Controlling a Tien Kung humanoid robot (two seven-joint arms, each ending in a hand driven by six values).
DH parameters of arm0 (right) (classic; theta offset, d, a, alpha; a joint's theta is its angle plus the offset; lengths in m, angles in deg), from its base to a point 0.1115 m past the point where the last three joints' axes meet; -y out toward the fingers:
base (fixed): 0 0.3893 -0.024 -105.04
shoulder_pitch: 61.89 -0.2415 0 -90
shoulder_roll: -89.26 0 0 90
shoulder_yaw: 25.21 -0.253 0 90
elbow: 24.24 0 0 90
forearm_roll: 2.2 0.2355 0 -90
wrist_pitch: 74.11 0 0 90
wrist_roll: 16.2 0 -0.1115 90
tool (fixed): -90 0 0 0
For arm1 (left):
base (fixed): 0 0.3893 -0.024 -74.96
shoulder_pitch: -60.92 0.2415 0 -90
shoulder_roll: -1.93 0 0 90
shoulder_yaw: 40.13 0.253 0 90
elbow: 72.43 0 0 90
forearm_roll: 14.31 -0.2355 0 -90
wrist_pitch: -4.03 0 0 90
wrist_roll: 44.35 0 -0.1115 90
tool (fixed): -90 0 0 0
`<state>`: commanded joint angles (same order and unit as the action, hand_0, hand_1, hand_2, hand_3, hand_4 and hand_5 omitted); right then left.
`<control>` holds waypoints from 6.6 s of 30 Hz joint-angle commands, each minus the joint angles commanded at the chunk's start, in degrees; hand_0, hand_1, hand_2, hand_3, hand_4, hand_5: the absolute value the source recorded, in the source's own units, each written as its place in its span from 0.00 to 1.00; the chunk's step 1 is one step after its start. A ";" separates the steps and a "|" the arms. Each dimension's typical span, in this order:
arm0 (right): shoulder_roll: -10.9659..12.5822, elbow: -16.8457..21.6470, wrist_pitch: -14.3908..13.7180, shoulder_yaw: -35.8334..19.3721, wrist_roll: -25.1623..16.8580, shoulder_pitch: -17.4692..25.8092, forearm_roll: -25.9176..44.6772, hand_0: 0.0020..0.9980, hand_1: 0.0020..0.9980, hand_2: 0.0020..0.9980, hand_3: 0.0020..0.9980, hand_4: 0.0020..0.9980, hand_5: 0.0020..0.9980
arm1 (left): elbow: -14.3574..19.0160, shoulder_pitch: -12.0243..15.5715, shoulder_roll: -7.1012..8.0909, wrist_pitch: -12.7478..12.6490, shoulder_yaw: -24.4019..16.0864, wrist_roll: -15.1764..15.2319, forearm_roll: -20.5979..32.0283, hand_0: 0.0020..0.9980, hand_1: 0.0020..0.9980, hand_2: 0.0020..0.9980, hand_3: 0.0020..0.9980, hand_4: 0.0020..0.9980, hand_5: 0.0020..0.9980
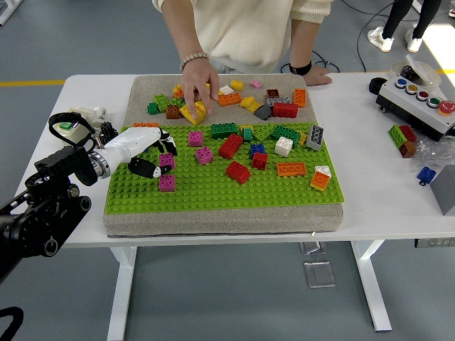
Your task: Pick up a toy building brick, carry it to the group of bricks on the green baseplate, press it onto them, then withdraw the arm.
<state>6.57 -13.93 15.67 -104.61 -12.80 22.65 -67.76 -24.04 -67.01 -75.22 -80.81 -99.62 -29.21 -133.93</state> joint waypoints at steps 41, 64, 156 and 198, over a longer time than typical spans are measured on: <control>0.03 0.00 0.03 0.13 0.12 -0.19 0.01 0.75 0.68 0.73 0.66 0.91 0.49 | -1.80 -0.31 -0.44 -0.12 0.28 0.27 0.29 0.61 0.59 0.56 0.54 0.64 0.00; 0.07 0.00 0.06 -0.05 0.13 -0.27 0.04 0.75 0.68 0.73 0.65 0.91 0.49 | -2.42 -0.35 -0.67 0.00 0.34 0.30 0.28 0.62 0.59 0.57 0.55 0.68 0.00; -0.11 0.00 -0.09 0.47 0.10 -0.31 0.27 0.75 0.68 0.73 0.65 0.91 0.49 | -3.50 -1.03 -1.31 0.75 0.28 0.67 1.08 0.70 0.65 0.60 0.60 0.81 0.00; 0.13 0.00 -0.12 0.44 0.08 -0.52 0.44 0.75 0.68 0.73 0.65 0.91 0.49 | 0.16 -1.02 -1.59 5.65 1.46 -1.85 1.56 0.92 0.84 0.83 0.61 1.00 0.39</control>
<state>6.70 -13.93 15.56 -104.17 -12.72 22.13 -67.32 -23.88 -68.04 -76.81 -75.16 -98.17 -31.06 -132.37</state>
